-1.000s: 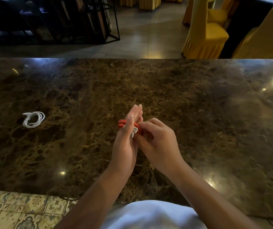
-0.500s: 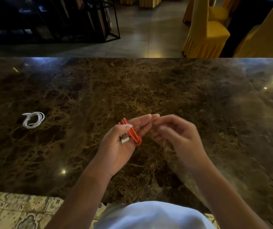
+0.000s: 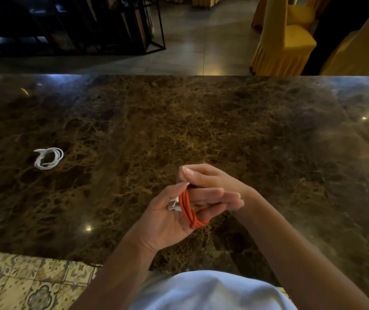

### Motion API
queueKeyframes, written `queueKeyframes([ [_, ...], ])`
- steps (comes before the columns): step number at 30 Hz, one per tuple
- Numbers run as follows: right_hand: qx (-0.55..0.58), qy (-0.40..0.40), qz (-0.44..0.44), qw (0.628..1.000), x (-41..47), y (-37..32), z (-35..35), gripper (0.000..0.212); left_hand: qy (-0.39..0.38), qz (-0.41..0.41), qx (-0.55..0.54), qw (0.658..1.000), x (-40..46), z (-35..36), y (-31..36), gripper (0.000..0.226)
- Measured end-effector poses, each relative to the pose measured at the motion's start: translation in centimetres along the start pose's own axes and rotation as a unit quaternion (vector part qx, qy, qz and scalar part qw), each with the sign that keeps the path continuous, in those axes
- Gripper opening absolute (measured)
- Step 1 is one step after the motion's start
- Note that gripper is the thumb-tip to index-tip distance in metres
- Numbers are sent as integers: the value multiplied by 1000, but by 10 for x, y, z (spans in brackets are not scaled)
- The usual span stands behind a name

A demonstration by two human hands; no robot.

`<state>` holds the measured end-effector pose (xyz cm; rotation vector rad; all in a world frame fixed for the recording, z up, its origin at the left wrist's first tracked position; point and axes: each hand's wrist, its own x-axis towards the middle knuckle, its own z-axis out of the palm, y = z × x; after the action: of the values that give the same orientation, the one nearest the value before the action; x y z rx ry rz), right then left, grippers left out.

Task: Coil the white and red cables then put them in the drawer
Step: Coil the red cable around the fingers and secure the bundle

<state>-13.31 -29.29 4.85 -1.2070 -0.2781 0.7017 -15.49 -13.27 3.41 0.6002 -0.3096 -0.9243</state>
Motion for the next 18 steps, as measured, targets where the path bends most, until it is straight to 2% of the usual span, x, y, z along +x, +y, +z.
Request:
queueKeyframes([
  [3, -10, -18, 18, 1000, 0, 1, 1, 32, -3, -14, -8, 1000, -5, -7, 2, 56],
  [8, -28, 14, 45, 998, -1, 4, 6, 47, -6, -77, 23, 997, -1, -6, 4, 71],
  [14, -22, 18, 27, 999, -5, 3, 5, 39, -35, -126, 56, 990, 0, -6, 13, 88],
  [18, -45, 55, 10, 997, -8, 3, 3, 38, -44, -143, 60, 987, 4, -4, 17, 77],
])
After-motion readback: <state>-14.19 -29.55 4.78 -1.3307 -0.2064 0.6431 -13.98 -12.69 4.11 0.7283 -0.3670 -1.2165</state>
